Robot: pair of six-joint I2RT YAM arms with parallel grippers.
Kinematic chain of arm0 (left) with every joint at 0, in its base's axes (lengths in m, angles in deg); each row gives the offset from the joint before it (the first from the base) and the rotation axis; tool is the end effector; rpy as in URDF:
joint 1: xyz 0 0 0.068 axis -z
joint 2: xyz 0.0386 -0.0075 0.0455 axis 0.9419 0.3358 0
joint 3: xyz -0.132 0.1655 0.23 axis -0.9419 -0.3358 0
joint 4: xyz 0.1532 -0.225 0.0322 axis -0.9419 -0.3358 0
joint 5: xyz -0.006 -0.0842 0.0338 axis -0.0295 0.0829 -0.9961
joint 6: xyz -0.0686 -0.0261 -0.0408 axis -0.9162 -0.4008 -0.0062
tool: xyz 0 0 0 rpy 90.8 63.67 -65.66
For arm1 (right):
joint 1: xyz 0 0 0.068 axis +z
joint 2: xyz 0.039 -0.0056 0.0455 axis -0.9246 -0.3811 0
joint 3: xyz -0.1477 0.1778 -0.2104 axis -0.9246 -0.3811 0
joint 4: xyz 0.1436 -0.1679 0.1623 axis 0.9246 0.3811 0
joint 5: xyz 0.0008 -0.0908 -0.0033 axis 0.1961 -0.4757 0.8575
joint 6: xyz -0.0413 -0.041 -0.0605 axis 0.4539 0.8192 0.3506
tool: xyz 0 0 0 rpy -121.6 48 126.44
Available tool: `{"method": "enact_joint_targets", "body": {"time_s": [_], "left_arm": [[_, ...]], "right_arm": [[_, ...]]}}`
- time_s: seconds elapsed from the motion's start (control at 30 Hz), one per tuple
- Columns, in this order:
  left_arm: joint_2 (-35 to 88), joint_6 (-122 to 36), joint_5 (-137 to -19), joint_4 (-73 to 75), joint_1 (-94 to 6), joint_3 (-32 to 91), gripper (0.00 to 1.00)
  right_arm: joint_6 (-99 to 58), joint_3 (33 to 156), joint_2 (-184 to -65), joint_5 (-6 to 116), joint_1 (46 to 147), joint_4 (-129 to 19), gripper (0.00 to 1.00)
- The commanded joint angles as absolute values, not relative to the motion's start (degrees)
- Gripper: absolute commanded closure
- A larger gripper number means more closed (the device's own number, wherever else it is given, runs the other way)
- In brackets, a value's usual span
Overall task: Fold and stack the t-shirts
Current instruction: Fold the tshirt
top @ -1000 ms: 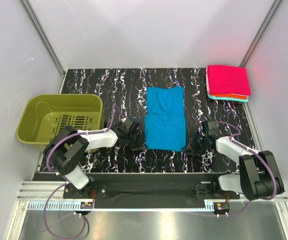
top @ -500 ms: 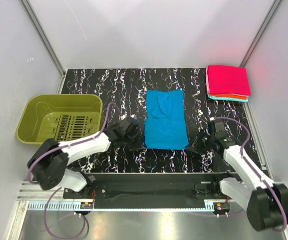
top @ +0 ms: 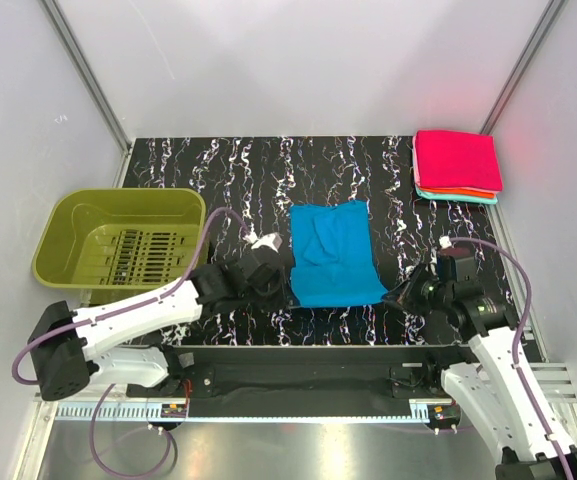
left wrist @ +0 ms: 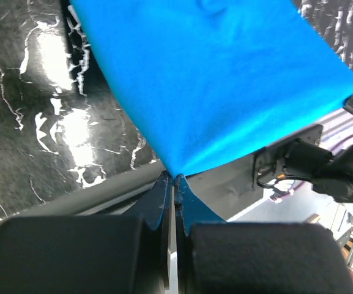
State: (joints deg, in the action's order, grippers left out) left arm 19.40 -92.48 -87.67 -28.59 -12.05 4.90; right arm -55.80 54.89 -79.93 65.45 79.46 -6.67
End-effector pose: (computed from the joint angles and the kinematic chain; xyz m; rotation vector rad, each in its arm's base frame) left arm 0.1430 -0.2279 0.2523 -0.0785 2.6206 -0.8466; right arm 0.1194 0.0489 0.2432 0.5128 2.4884 0.7922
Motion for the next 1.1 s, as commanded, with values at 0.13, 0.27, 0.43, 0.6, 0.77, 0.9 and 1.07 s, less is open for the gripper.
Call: {"method": "enact_joint_targets", "body": {"time_s": [0.13,0.27,0.43,0.6,0.77,0.9,1.07], "left_arm": [[23.80,-87.45,-90.03,-34.28,-14.91,18.57,1.00],[28.20,-83.05,-87.22,-34.46,-22.19,23.93,1.00],[36.98,-76.90,-81.34,-34.37,-29.59,33.77,1.00],[46.22,-73.12,-78.69,-34.19,-36.53,43.97,1.00],[58.69,-70.39,-75.00,-34.28,-42.42,56.45,1.00],[70.53,-68.54,-72.63,-33.84,-45.76,65.59,0.98],[84.00,-66.43,-65.24,-30.86,-48.84,80.10,0.86]], "right_arm": [[-52.20,62.25,-87.22,60.57,79.82,-10.23,1.00],[-49.83,67.69,-95.30,60.40,79.64,-15.41,1.00],[-43.95,77.88,-108.83,61.10,79.20,-19.64,1.00],[-39.98,90.79,-123.41,62.50,77.80,-20.79,0.99],[-37.07,100.21,-135.99,65.05,75.51,-22.71,0.97],[-37.77,108.98,-149.50,68.74,73.84,-23.95,0.95],[-38.39,117.79,-164.28,70.06,72.70,-25.97,0.92]]}}
